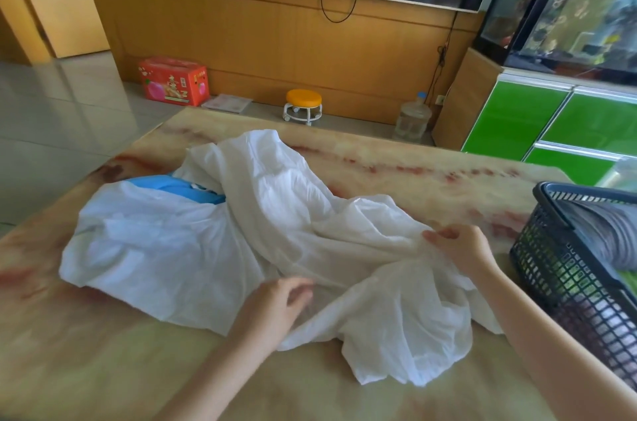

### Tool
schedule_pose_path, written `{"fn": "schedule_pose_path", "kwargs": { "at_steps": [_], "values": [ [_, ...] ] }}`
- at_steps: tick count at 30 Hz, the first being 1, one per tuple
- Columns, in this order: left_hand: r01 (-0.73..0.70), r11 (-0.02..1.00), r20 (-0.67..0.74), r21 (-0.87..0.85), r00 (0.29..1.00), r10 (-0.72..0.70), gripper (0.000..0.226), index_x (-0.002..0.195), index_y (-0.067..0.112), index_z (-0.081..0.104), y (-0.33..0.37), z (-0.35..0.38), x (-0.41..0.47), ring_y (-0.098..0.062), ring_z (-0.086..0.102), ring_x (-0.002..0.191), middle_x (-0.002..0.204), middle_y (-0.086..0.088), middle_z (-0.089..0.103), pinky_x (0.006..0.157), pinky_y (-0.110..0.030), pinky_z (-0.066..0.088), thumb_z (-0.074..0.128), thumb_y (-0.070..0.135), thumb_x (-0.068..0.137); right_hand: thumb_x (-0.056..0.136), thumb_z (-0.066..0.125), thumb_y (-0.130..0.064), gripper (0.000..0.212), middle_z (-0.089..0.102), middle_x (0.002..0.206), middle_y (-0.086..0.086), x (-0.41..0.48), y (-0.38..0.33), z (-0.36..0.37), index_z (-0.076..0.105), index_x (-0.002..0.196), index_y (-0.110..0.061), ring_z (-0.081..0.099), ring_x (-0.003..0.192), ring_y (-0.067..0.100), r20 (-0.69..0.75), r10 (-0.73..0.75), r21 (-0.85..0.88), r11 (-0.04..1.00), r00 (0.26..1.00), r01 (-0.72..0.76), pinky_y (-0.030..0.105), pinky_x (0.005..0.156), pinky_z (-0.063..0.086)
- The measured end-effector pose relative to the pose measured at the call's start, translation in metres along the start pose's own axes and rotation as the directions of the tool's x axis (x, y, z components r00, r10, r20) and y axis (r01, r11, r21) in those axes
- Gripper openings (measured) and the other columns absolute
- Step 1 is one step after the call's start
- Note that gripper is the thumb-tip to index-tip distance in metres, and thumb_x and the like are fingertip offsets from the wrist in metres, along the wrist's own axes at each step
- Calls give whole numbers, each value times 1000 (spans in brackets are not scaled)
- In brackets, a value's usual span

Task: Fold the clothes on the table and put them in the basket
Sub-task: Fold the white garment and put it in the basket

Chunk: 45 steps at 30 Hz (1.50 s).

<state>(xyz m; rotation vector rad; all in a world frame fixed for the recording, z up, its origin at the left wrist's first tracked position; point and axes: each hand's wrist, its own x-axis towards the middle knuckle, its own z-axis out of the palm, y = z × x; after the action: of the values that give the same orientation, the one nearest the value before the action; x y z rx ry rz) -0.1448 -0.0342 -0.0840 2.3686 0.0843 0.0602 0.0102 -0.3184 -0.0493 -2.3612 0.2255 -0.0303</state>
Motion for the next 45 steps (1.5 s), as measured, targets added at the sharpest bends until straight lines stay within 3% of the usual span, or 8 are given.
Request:
{"fn": "schedule_pose_path", "kwargs": {
  "at_steps": [6, 11, 15, 19, 24, 33, 38, 45],
  "values": [
    [45, 995, -86, 87, 996, -37, 54, 144, 32, 35, -18, -21, 47, -17, 19, 142, 154, -2, 25, 114, -34, 23, 52, 38, 94, 75, 77, -42, 56, 62, 119, -8, -2, -21, 9, 61, 125, -26, 58, 110, 13, 125, -172, 142, 978, 977, 154, 33, 99, 44],
    [90, 991, -109, -97, 989, -101, 68, 144, 50, 21, -21, -7, 72, -24, 26, 138, 141, -12, 34, 111, -41, 30, 57, 51, 86, 73, 80, -27, 26, 56, 87, -14, -14, -38, 44, 68, 96, -24, 49, 86, 7, 289, -263, 46, 964, 920, 261, 23, 73, 37],
    [36, 999, -177, 31, 984, -30, 53, 136, 35, 50, -17, -3, 83, -21, 36, 122, 110, 1, 39, 103, -32, 35, 60, 49, 86, 78, 70, -22, 35, 38, 48, -7, 10, -43, 36, 49, 50, -15, 32, 50, 13, -19, -190, 62, 980, 982, 191, 30, 50, 24],
    [120, 992, -61, 46, 991, -117, 49, 139, 41, 42, -20, 5, 83, -22, -2, 146, 158, -8, 3, 117, -37, 12, 50, 50, 92, 88, 53, -10, 20, 60, 68, 11, 56, -41, -13, 69, 79, -1, 50, 62, 23, -341, 12, 167, 985, 940, 48, 27, 58, 39],
    [121, 988, -139, 97, 985, -107, 44, 135, 42, 46, -10, 10, 80, -22, -17, 144, 157, -8, -19, 116, -35, 0, 48, 50, 92, 83, 62, 7, 45, 58, 130, 13, 73, -24, -24, 60, 126, -6, 55, 115, 22, 50, 25, 177, 984, 998, -33, 26, 91, 39],
    [27, 974, 80, 225, 996, -46, 58, 139, 46, 37, 0, 22, 80, -16, -28, 141, 158, -2, -17, 114, -48, -12, 52, 60, 85, 72, 69, -60, 61, 54, 106, -2, 8, -16, 0, 57, 124, -30, 55, 87, 11, 45, -137, 66, 989, 990, 134, 25, 72, 44],
    [-1, 970, 89, 244, 996, -22, 68, 143, 45, 29, -2, 25, 73, -15, -30, 140, 160, -1, -7, 113, -49, -13, 54, 62, 82, 75, 78, -19, 77, 67, 96, 3, 2, -16, 18, 39, 141, -30, 57, 61, 13, 253, -124, -40, 990, 959, 138, 25, 49, 45],
    [-237, 970, -36, 57, 970, 239, 85, 136, 55, 19, 19, 31, 51, 4, -19, 140, 155, 18, 6, 115, -32, -10, 16, 94, 61, 90, 57, 0, 62, 53, 128, 14, 74, -50, -1, 34, 146, -15, 66, 87, 23, -134, 74, 629, 777, 988, 27, 25, 66, 57]
  ]
}}
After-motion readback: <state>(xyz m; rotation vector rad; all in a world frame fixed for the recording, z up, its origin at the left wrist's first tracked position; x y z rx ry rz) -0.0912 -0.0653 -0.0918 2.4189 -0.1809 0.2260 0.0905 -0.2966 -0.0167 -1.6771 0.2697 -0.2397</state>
